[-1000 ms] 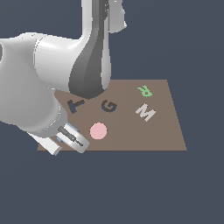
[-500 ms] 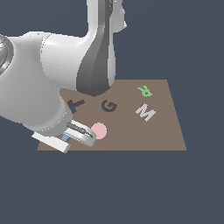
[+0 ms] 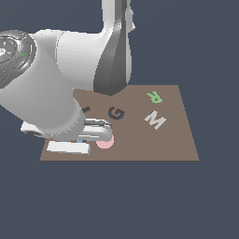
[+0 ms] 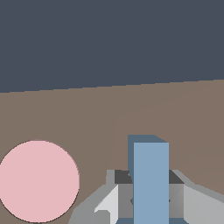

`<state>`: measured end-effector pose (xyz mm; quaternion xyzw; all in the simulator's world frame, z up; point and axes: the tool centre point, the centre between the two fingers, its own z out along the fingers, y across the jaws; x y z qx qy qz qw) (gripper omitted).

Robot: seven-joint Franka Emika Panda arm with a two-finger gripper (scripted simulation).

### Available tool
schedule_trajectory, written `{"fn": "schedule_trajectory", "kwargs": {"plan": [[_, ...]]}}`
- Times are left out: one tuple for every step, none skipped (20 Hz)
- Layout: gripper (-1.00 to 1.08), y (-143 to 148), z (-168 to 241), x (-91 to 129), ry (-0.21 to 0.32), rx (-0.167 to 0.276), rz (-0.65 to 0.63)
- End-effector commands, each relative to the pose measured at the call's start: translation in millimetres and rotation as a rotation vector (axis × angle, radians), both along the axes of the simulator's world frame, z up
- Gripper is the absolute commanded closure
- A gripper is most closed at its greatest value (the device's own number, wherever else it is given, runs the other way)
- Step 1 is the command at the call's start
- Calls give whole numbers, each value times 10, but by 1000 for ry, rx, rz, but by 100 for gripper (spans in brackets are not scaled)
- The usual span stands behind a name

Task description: Insert a designated object into the corresponding slot on a board.

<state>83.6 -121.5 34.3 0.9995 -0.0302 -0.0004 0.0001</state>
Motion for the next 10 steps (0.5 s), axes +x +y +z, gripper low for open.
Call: {"fn": "schedule_trajectory", "kwargs": {"plan": [[108, 53, 6, -39, -1, 0, 108], [108, 73, 7, -58, -1, 0, 151], [108, 92, 9, -77, -1, 0, 194], [108, 110, 10, -97, -1, 0, 236], [108, 128, 11, -118, -1, 0, 279], [108, 144, 12, -139, -1, 0, 322], [108, 160, 14, -161, -1, 0, 365], [108, 174, 15, -184, -1, 0, 407], [108, 188, 16, -207, -1, 0, 450], [108, 200, 17, -231, -1, 0, 492]]}}
